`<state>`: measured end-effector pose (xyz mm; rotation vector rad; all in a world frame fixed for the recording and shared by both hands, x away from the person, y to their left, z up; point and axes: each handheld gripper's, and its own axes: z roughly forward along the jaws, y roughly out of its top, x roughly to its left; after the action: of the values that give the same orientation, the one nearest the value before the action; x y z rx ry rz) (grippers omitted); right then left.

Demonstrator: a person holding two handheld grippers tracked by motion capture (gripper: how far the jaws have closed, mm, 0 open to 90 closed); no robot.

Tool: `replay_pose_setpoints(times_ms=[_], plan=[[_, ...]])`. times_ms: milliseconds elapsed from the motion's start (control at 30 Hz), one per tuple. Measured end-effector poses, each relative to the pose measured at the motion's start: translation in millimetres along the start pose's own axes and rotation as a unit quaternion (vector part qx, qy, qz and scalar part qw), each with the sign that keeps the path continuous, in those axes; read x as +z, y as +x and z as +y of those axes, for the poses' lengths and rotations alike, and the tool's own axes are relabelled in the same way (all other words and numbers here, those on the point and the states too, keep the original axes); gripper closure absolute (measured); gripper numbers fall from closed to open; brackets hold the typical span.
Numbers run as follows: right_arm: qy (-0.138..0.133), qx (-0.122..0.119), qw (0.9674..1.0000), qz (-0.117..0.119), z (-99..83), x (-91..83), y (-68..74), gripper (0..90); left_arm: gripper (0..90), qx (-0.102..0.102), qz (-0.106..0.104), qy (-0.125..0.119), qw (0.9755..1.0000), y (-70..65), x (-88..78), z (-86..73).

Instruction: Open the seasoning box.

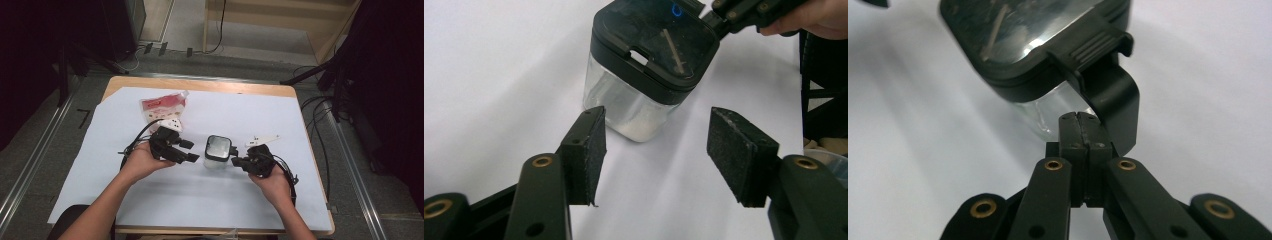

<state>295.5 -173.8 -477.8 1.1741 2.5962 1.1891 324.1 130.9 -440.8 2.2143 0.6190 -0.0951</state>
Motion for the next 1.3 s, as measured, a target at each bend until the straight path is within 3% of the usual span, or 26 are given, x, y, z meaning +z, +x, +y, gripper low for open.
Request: replay_pose_setpoints(times_ms=[200, 333, 467, 600, 733, 867, 1067, 1300], plan=[[-0.011, 0.012, 0.9998, -0.012, 1.8, -2.2, -10.4, 90.0, 37.0, -0.006, -0.003, 0.007, 1.0000, -1.5, 11.2, 6.0], [-0.017, 0.019, 0.9993, -0.027, 2.3, -9.0, -15.0, 90.0, 31.1, -0.009, -0.008, -0.006, 0.9999, -0.2, 20.9, 11.5], [-0.026, 0.032, 0.9986, -0.032, 0.7, -16.0, -22.1, 90.0, 23.4, -0.018, -0.013, 0.001, 0.9997, 1.0, 28.0, 13.8], [-0.042, 0.042, 0.9975, -0.039, 1.3, -23.4, -27.6, 90.0, 18.8, -0.001, -0.014, 0.006, 0.9999, -1.3, 33.3, 16.0], [-0.044, 0.043, 0.9972, -0.043, 5.4, -20.3, -33.0, 90.0, 17.0, 0.022, -0.011, 0.006, 0.9997, 0.5, 42.1, 18.8], [-0.040, 0.039, 0.9973, -0.047, 9.3, -13.9, -34.2, 90.0, 16.9, 0.025, -0.016, 0.004, 0.9995, 2.6, 53.2, 18.5], [-0.023, 0.030, 0.9977, -0.055, 10.6, -5.6, -30.9, 90.0, 15.6, 0.042, -0.002, 0.009, 0.9991, 3.3, 63.0, 19.0], [-0.023, 0.037, 0.9973, -0.058, 10.8, -3.7, -31.5, 90.0, 15.5, 0.068, 0.020, 0.009, 0.9974, -1.4, 68.0, 19.5]])
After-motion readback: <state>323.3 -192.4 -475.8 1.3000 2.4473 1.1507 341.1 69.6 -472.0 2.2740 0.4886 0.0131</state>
